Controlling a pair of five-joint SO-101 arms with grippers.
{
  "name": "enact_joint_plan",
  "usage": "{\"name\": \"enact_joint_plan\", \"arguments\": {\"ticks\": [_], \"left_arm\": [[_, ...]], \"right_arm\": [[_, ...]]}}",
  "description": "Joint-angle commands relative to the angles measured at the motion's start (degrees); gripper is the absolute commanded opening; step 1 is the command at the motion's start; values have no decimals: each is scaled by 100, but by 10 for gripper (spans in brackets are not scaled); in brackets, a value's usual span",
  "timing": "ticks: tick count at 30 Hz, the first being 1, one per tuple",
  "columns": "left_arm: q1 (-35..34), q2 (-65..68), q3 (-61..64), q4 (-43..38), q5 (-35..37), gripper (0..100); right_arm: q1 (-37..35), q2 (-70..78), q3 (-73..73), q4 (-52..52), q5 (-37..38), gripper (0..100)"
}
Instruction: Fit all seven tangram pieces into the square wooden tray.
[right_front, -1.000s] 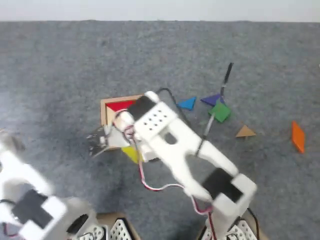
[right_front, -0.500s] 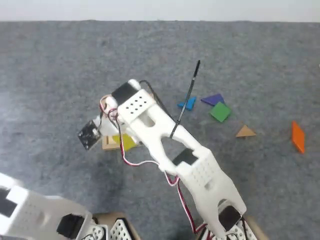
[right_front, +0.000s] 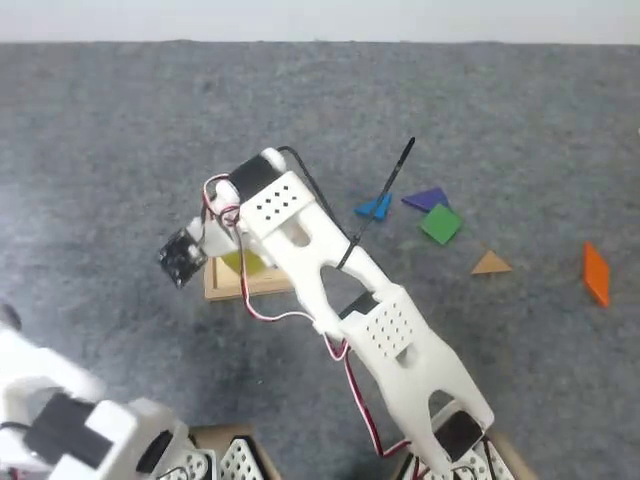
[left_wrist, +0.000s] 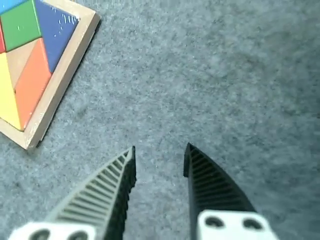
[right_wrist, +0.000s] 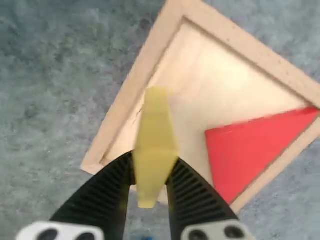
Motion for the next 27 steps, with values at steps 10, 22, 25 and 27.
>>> {"name": "enact_joint_plan", "arguments": {"ticks": [10, 22, 25, 27], "left_arm": [[88, -440, 57, -132, -44, 156], [88, -440, 242, -132, -35, 156], [88, -448, 242, -123, -35, 156], [97, -448, 242, -123, -35, 156]], "right_arm": [[-286, -163, 299, 251, 2391, 7], [-207, -119, 70, -4, 2901, 351], [-215, -163, 26, -233, 2532, 466], [-233, -136, -229, -523, 1609, 521]]}}
